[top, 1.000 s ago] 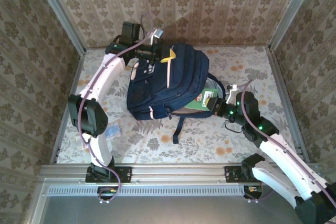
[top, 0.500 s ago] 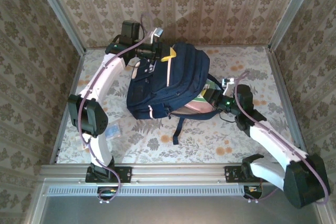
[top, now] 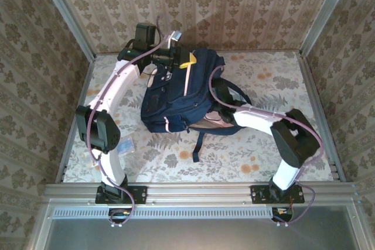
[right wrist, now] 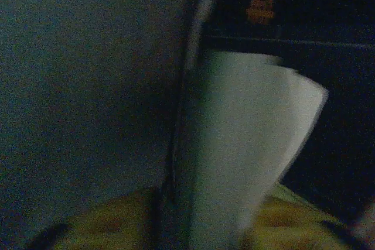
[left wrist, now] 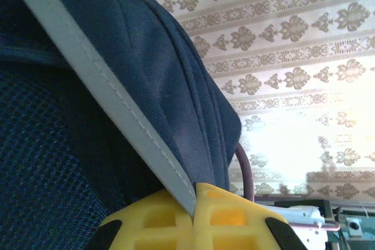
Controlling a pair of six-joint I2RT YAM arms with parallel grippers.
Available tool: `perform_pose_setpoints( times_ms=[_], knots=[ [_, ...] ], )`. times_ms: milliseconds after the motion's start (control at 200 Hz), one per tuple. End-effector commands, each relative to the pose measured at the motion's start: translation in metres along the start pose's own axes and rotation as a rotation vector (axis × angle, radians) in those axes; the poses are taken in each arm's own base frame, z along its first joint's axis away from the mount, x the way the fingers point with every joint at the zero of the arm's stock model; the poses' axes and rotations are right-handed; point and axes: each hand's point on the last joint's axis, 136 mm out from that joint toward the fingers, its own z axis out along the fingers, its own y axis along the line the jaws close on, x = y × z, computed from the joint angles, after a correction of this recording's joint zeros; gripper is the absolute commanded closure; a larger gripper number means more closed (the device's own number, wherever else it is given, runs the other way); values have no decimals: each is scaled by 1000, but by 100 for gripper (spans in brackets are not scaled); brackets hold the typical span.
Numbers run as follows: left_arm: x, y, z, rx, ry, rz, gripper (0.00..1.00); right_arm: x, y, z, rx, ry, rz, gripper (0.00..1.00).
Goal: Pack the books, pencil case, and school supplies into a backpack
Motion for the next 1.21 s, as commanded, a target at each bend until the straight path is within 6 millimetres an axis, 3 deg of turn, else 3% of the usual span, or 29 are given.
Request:
perform_pose_setpoints(
  times_ms=[0,65,145,410,565,635,690,780,880,985,1110,1200],
  knots=[
    [18,-99,-25,167,-8,309,100,-4,16,8,-69,-64,10,36],
    [16,-96,-25,165,-9,303,100,-11,28,-5,-100,-95,-33,22],
    [12,-92,-27,157,-19,293,100,-18,36,-24,-88,-119,-119,12],
    [2,-83,-40,136,-66,268,100,-42,33,-76,-198,-112,-87,6],
    [1,-77,-43,124,-79,254,100,-47,5,-102,-81,-141,-101,6],
    [1,-72,-42,115,-81,245,100,-49,-19,-114,39,-170,-107,6],
    [1,-67,-41,102,-82,236,100,-55,-27,-139,140,-233,-138,8],
    [1,-53,-37,56,-92,220,100,-67,-65,-192,429,-380,-125,9],
    [4,-27,-18,-26,-88,180,92,-76,-77,-249,578,-540,-152,11],
    [16,6,18,-89,-58,145,88,-78,-70,-283,603,-625,-194,12],
    [42,48,68,-144,27,83,83,-75,-62,-294,596,-617,-234,12],
    [52,70,85,-196,43,59,72,-69,-60,-287,562,-576,-247,12]
  ],
)
